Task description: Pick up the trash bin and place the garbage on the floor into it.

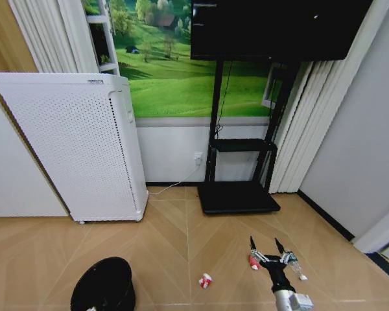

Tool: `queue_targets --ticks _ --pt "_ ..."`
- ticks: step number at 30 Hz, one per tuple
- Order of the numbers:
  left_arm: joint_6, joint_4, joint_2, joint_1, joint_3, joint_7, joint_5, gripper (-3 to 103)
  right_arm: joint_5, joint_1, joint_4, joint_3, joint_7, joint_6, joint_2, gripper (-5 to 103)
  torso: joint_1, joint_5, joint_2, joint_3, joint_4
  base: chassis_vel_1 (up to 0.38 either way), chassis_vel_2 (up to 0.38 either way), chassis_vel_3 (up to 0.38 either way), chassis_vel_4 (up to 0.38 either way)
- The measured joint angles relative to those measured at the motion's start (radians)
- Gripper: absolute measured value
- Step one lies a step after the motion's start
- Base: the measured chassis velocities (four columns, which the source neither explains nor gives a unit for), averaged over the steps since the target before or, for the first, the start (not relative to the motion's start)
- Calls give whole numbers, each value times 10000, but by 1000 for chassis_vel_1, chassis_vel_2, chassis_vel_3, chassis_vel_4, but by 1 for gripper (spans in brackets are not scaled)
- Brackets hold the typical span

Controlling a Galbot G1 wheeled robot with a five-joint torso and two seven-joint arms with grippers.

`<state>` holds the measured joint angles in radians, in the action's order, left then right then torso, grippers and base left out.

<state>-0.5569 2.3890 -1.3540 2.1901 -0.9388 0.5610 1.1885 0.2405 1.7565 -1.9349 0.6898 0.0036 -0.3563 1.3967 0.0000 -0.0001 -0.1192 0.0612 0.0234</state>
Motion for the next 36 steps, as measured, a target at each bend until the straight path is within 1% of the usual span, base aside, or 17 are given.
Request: queue_targets --ticks 4,6,8,12,17,21,23,24,25,27,28,29,30,31,33,34,36 --pt "-102 -62 -133 -7 -169 94 230 100 138 54 55 170 -10 -90 -79 100 0 1 -8 6 1 0 0 0 0" --pt "160 -376 -188 -125 -391 -254 -337 100 254 65 176 272 -9 -139 -142 100 0 0 -15 11 -1 0 0 0 0" --pt "240 -521 -140 -313 -531 -371 -474 100 259 65 235 271 -7 -156 -148 100 0 2 -17 13 -1 0 0 0 0" --pt "246 -783 -81 -696 -642 -336 -377 100 259 51 272 238 -3 -157 -126 100 0 2 -20 16 0 0 0 0 0" --pt "26 -1922 153 -1643 -580 15 -81 103 255 3 307 174 20 -140 -134 100 0 0 -26 20 2 0 0 0 0" --pt "-5 -2721 273 -2139 -367 84 -3 90 375 -38 360 255 37 -99 -220 100 0 -1 -28 23 -1 0 0 0 0" --pt "24 -2836 296 -2225 -336 32 -24 90 385 -37 371 266 39 -98 -225 100 0 -1 -28 23 -1 0 0 0 0" --pt "74 -2943 321 -2329 -303 -45 -73 85 387 -29 380 271 40 -96 -227 100 0 0 -29 23 -1 0 0 0 0" --pt "157 -3067 369 -2477 -252 -165 -169 74 387 -10 383 271 41 -94 -223 100 0 1 -30 24 0 0 0 0 0" --pt "221 -3129 401 -2562 -216 -223 -239 74 382 4 383 265 41 -93 -210 100 0 0 -31 25 0 0 0 0 0" --pt "288 -3190 446 -2653 -168 -268 -309 69 371 16 383 251 41 -92 -188 100 0 0 -31 25 0 0 0 0 0" --pt "288 -3190 446 -2653 -168 -268 -309 69 371 16 383 251 41 -92 -188 100 0 0 -31 25 0 0 0 0 0" --pt "323 -3240 505 -2750 -105 -295 -350 64 346 26 379 232 42 -89 -159 100 0 1 -32 26 0 0 0 0 0" --pt "324 -3271 577 -2846 -36 -303 -359 53 320 36 373 217 41 -87 -141 100 0 1 -33 26 0 0 0 0 0" --pt "324 -3278 604 -2881 -5 -304 -366 53 315 37 366 214 42 -85 -135 100 0 1 -34 26 1 0 0 0 0" --pt "324 -3288 642 -2933 62 -306 -385 46 312 37 351 213 45 -80 -132 100 0 1 -34 27 1 0 0 0 0" --pt "324 -3306 653 -2957 111 -313 -421 41 312 36 345 215 50 -76 -132 100 0 1 -35 27 1 0 0 0 0"
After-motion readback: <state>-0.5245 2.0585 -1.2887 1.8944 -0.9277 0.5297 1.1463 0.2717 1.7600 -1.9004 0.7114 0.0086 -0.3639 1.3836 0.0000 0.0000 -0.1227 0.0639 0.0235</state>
